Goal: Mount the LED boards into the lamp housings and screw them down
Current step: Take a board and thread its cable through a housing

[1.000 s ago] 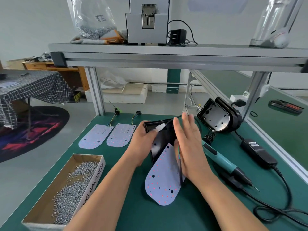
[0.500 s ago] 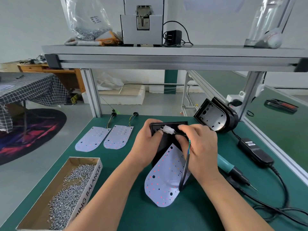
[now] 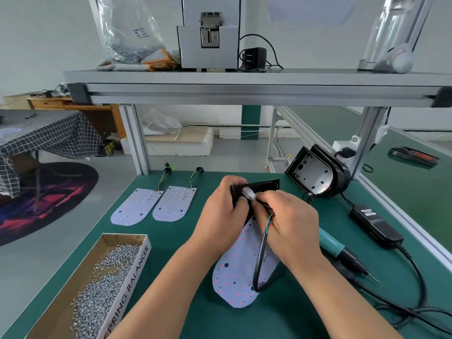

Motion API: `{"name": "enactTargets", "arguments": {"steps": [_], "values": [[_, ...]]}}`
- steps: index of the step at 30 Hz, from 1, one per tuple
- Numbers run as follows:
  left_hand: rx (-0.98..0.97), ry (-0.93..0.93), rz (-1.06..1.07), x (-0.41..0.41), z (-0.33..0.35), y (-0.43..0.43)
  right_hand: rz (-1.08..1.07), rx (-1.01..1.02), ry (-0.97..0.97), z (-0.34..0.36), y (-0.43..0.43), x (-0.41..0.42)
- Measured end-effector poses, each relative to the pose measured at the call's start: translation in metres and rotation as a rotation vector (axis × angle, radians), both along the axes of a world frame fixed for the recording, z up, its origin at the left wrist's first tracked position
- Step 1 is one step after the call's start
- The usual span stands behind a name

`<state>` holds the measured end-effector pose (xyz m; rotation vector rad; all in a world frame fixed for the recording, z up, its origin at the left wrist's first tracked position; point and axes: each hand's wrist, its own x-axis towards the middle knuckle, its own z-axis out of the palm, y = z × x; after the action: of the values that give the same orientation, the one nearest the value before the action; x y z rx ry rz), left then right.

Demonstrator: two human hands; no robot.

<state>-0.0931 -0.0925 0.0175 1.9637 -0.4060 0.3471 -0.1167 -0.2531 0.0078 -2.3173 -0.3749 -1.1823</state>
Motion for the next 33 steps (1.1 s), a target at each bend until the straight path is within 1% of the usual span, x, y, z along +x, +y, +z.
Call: {"name": "enactTargets", "arguments": {"steps": [3, 4, 5, 8, 11, 13, 16, 18, 22, 23, 24, 26, 27, 29, 31, 33], "values": [[0.198, -0.245, -0.018, -0.006, 0.002, 0.000, 0.014, 0.023, 0.056, 0.004, -0.001, -0.001], [0.225, -0.279, -0.027, -0.007, 0.002, 0.000, 0.016, 0.036, 0.089, 0.004, -0.001, -0.001], [0.214, -0.266, -0.043, -0.007, 0.002, -0.001, 0.006, 0.057, 0.116, 0.003, -0.001, -0.001], [0.115, -0.132, -0.132, -0.007, 0.003, 0.000, 0.003, 0.158, 0.134, -0.004, 0.002, -0.001], [-0.006, -0.005, -0.216, -0.008, 0.006, 0.003, 0.150, 0.293, 0.163, -0.012, 0.004, -0.001], [-0.082, 0.069, -0.228, -0.006, 0.009, 0.007, 0.231, 0.307, 0.189, -0.017, 0.005, 0.000], [-0.114, 0.085, -0.215, -0.004, 0.011, 0.011, 0.334, 0.257, 0.213, -0.020, 0.003, 0.002], [-0.093, 0.063, -0.203, -0.002, 0.010, 0.013, 0.311, 0.207, 0.195, -0.021, -0.001, 0.005], [-0.071, 0.064, -0.181, 0.006, 0.002, 0.019, 0.131, 0.304, 0.091, -0.020, -0.008, 0.005], [-0.070, 0.061, -0.171, 0.007, -0.001, 0.019, 0.099, 0.306, 0.107, -0.019, -0.010, 0.006], [-0.070, 0.053, -0.161, 0.008, -0.003, 0.019, 0.109, 0.320, 0.172, -0.017, -0.011, 0.005], [-0.071, 0.028, -0.152, 0.009, -0.006, 0.018, 0.252, 0.376, 0.369, -0.013, -0.015, 0.005], [-0.077, 0.022, -0.155, 0.009, -0.007, 0.017, 0.335, 0.386, 0.444, -0.013, -0.018, 0.006], [-0.109, 0.028, -0.171, 0.009, -0.008, 0.019, 0.434, 0.395, 0.577, -0.017, -0.027, 0.008], [-0.160, 0.056, -0.167, 0.012, -0.009, 0.022, 0.512, 0.401, 0.672, -0.017, -0.037, 0.011], [-0.220, 0.091, -0.122, 0.014, -0.011, 0.022, 0.599, 0.416, 0.720, -0.017, -0.047, 0.013]]}}
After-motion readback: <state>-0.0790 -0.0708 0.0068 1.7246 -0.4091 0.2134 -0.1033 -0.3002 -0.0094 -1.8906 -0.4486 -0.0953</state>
